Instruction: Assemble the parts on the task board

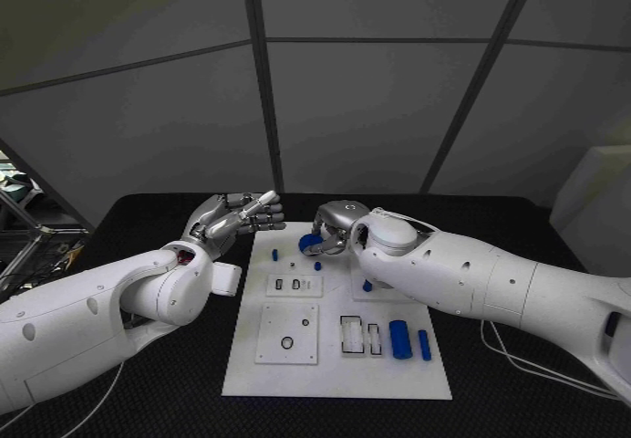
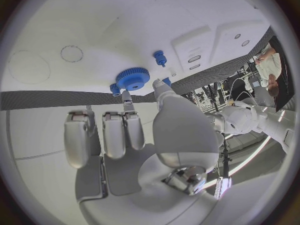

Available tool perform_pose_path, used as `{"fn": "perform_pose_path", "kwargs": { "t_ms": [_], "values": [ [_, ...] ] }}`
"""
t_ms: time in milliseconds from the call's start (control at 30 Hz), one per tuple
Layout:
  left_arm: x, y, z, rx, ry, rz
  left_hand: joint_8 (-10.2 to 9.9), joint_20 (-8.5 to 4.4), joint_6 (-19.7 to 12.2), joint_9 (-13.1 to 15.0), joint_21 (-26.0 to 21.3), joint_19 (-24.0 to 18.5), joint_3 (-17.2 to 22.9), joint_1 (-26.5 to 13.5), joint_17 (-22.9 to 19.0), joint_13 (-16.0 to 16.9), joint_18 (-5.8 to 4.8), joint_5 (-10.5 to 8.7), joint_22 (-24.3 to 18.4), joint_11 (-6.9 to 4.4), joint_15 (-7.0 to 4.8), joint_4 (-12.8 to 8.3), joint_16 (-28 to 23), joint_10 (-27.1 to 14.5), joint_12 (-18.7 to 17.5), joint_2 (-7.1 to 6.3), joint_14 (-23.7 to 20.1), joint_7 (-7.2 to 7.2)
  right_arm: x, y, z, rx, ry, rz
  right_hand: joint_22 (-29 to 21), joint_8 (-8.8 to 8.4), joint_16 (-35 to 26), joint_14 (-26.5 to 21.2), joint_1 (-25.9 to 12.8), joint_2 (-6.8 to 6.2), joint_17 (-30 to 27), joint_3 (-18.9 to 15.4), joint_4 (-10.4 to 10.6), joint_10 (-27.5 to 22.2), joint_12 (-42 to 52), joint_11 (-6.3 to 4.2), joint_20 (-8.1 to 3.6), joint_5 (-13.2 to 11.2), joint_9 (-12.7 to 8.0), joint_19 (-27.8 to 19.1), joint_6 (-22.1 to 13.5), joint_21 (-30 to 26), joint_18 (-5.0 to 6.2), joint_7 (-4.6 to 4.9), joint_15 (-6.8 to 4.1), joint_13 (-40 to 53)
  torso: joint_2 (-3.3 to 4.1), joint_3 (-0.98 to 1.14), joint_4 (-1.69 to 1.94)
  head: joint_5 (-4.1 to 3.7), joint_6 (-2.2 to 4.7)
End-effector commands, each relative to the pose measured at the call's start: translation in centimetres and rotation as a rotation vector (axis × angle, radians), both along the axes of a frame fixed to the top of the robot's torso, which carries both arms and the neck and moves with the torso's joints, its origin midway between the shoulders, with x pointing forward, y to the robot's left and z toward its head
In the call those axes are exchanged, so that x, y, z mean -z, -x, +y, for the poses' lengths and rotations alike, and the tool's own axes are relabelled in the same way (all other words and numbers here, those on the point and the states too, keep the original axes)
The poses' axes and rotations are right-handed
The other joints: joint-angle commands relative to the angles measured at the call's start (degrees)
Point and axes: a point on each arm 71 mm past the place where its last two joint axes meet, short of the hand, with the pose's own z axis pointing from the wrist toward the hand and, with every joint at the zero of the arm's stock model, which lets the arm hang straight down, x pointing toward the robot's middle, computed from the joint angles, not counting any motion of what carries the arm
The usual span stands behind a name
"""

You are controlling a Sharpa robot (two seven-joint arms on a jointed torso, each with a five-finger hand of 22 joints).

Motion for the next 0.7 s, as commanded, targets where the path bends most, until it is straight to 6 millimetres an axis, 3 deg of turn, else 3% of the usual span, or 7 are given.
{"fn": "perform_pose_path", "kwargs": {
  "t_ms": [33,233,433,700],
  "values": [
    [-0.2,0.0,-0.1,0.012,0.001,-0.006,-0.3,-0.05,0.1,-0.1,-0.3,-0.5,0.1,0.0,-0.1,0.0,0.46,-0.29,0.0,0.42,0.08,-0.4,-0.3,0.2,-0.2,0.5,-0.2,0.39,0.3,0.0,0.1,-0.014,0.017,0.051,10.0,0.14,-0.1,3.7,0.7,-0.74,3.7,0.1,1.6,3.4,-0.2,0.2,0.48,0.1,-0.1,3.4,0.0,-0.1,-0.66,0.23,0.41,10.3,0.02,0.01,0.01,-0.06,-0.02],
    [-0.2,0.0,-0.1,0.011,0.001,-0.005,-0.3,-0.04,0.1,-0.1,-0.3,-0.6,0.0,0.0,-0.1,0.0,0.46,-0.3,-0.1,0.42,0.09,-0.5,-0.3,0.2,-0.3,0.5,-0.2,0.39,0.5,-0.1,-0.1,-0.003,0.023,0.078,10.1,0.03,0.0,3.7,1.7,-1.24,3.9,0.0,4.1,3.4,-0.1,0.2,0.49,0.1,-0.5,3.4,-0.2,0.0,-0.68,0.29,0.43,10.4,0.01,0.02,0.05,-0.08,0.05],
    [-0.2,0.1,-0.1,0.011,0.001,-0.006,-0.3,-0.04,0.1,-0.1,-0.3,-0.6,0.0,0.0,-0.1,0.0,0.46,-0.3,-0.1,0.42,0.09,-0.5,-0.3,0.2,-0.3,0.5,-0.2,0.39,-0.1,-0.2,-0.7,0.007,-0.043,0.008,10.7,0.16,0.2,3.8,2.6,-0.65,4.4,0.4,4.2,3.6,0.1,0.25,0.52,0.9,-0.5,3.7,-0.1,0.2,-0.8,0.33,0.47,10.6,0.02,0.07,0.0,-0.02,0.12],
    [-0.2,0.0,0.3,0.003,-0.002,-0.007,-0.3,-0.04,0.1,-0.1,-0.3,-0.6,0.0,-0.1,-0.1,0.0,0.46,-0.29,-0.1,0.43,0.1,-0.5,-0.4,0.2,-0.3,0.5,-0.3,0.4,-1.9,0.4,-2.9,-0.034,-0.259,-0.131,11.2,0.17,0.1,3.8,4.7,-1.01,4.2,0.5,3.7,3.5,-0.1,0.27,0.54,1.1,-0.6,4.0,0.2,0.4,-0.91,0.35,0.49,10.4,-0.06,0.07,-0.19,-0.03,0.52]
  ]
}}
